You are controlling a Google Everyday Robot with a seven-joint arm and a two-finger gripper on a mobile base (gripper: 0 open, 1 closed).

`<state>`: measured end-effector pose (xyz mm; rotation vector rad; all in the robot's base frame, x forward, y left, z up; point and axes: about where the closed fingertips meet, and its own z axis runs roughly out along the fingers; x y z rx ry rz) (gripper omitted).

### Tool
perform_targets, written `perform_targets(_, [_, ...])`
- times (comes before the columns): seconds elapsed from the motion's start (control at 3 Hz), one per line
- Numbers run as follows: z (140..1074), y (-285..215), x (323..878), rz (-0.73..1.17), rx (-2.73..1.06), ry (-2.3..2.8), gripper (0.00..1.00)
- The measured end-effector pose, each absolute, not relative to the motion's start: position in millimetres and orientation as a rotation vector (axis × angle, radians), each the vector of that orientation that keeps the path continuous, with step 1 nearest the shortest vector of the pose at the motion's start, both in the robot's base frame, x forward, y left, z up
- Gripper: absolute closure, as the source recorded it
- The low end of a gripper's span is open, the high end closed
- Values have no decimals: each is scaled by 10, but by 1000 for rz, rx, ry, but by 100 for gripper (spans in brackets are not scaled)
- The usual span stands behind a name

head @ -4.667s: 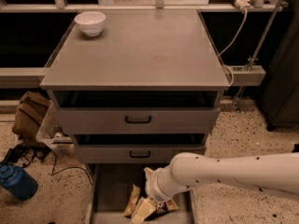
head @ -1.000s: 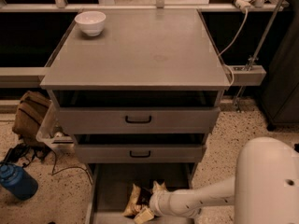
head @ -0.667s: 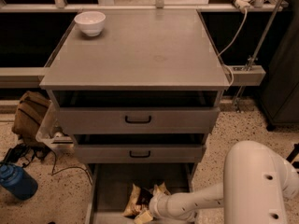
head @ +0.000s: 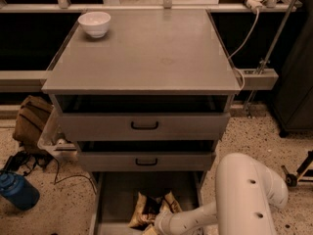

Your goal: Pick brown chip bag from bottom drawer and place on counter

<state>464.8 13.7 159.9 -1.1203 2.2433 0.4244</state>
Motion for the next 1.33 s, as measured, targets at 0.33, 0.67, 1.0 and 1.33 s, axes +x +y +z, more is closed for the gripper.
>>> perform_targets(0.33, [1437,163,4678,379,-1105,2246,18])
perform_targets(0.67, [1433,164,4681,376,-1103,2245,43])
perform_targets(1.0, [1433,164,4681,376,-1103,2245,64])
perform_targets(1.33, [1640,74,4683,405,-1055,2209,88])
